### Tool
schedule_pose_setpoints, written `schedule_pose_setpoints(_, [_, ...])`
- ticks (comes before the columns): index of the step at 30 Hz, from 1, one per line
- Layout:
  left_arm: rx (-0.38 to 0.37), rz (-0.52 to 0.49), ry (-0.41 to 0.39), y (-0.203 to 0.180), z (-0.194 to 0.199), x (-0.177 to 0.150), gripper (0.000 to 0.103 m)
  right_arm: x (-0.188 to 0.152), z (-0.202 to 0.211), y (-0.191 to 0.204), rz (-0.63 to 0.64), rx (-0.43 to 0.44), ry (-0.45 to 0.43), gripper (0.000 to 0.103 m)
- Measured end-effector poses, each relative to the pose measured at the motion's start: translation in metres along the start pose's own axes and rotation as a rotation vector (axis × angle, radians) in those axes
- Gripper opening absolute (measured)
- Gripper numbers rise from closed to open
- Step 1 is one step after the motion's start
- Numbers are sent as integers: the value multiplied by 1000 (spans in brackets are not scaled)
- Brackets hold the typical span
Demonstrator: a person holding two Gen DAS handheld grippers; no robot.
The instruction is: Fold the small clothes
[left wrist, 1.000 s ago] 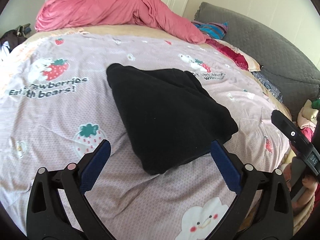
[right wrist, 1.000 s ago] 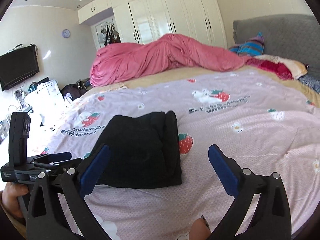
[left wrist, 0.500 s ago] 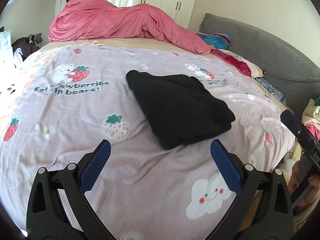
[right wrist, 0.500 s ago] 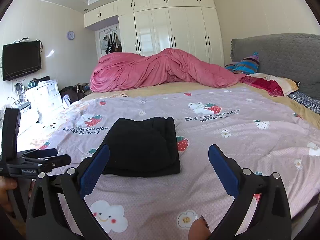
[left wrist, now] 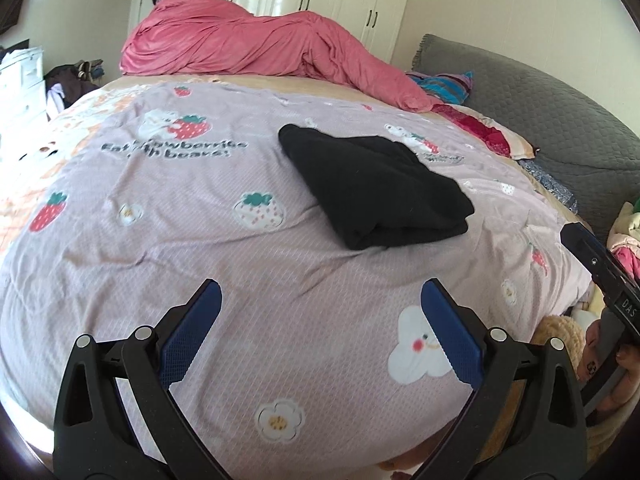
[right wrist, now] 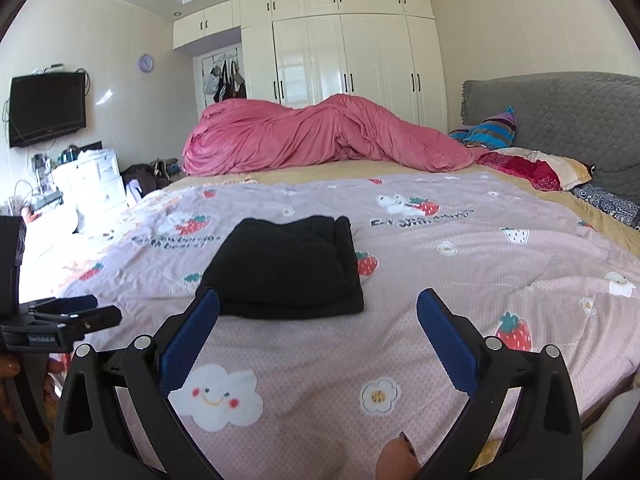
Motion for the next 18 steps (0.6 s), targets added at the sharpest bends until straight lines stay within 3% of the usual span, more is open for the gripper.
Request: schedule_pose_setpoints(18, [76,29,75,23,-21,-30,94,-49,-15,16,15,-17,110,99])
Point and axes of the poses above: each gripper's, at about its wrist camera, not at the fingertips, and z roughly against the way its jaws point, y to its left, x to its top, the point moved 2 cm from there along -z, roughly the way its jaws point, and after that the axes turned 10 degrees about z, right-handed, at the moved point
